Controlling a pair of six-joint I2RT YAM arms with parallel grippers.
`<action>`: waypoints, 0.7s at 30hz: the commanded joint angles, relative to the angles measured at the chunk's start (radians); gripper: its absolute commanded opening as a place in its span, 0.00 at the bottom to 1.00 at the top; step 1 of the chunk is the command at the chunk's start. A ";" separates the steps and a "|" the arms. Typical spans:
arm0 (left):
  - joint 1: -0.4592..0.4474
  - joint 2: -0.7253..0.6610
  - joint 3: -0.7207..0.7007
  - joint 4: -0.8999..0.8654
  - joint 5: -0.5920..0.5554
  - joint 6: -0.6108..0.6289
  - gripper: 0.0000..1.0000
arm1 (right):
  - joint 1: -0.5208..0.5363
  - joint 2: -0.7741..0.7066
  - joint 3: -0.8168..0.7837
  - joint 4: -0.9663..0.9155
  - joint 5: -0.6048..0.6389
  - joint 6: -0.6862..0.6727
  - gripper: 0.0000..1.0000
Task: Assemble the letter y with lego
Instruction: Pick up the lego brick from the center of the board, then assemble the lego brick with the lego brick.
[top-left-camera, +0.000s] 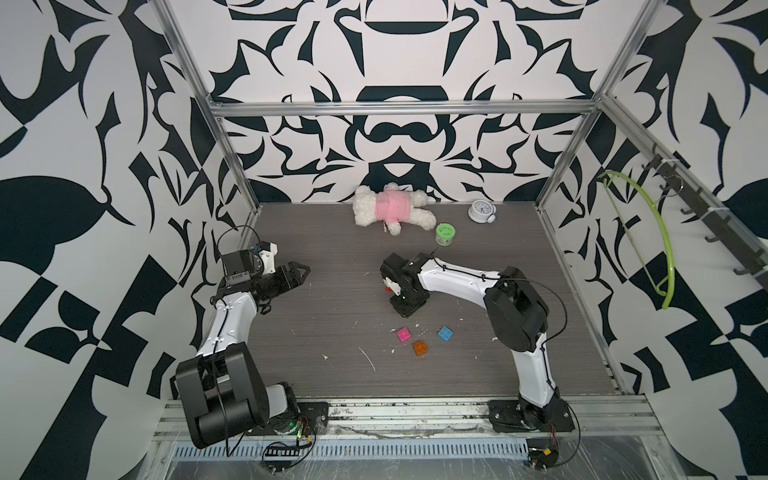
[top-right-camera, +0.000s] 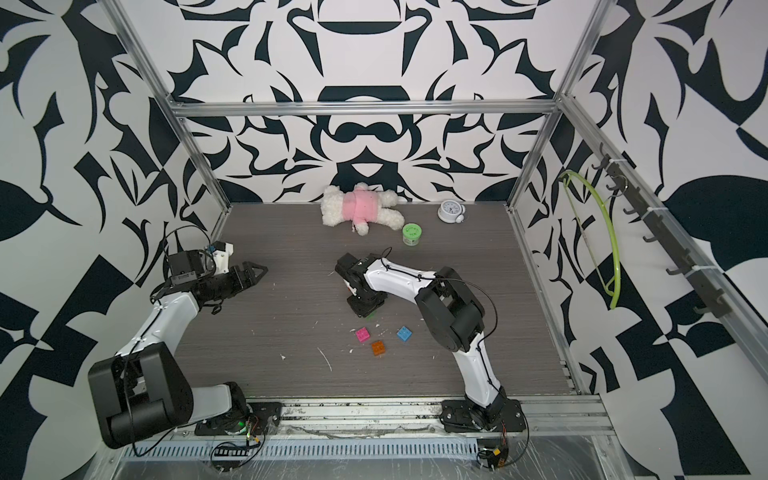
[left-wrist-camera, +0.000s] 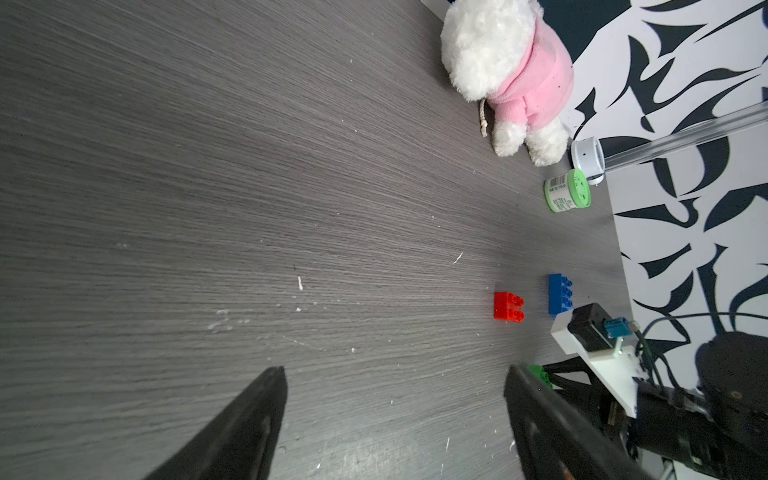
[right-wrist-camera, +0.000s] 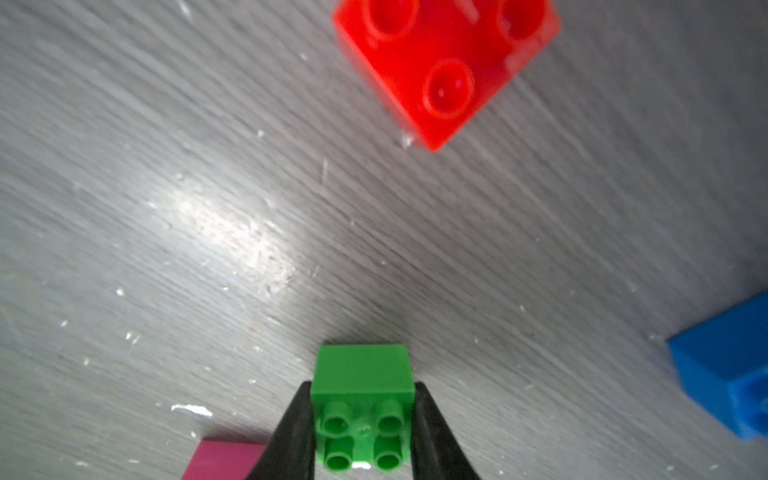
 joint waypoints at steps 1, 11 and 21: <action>-0.001 0.000 -0.033 0.058 0.094 -0.059 0.80 | 0.002 -0.092 0.051 0.019 0.022 -0.156 0.29; -0.098 0.083 -0.085 0.236 0.176 -0.224 0.79 | -0.082 -0.007 0.235 0.018 -0.079 -0.625 0.28; -0.065 0.111 -0.068 0.189 0.127 -0.191 0.79 | -0.134 0.109 0.398 -0.090 -0.136 -0.895 0.25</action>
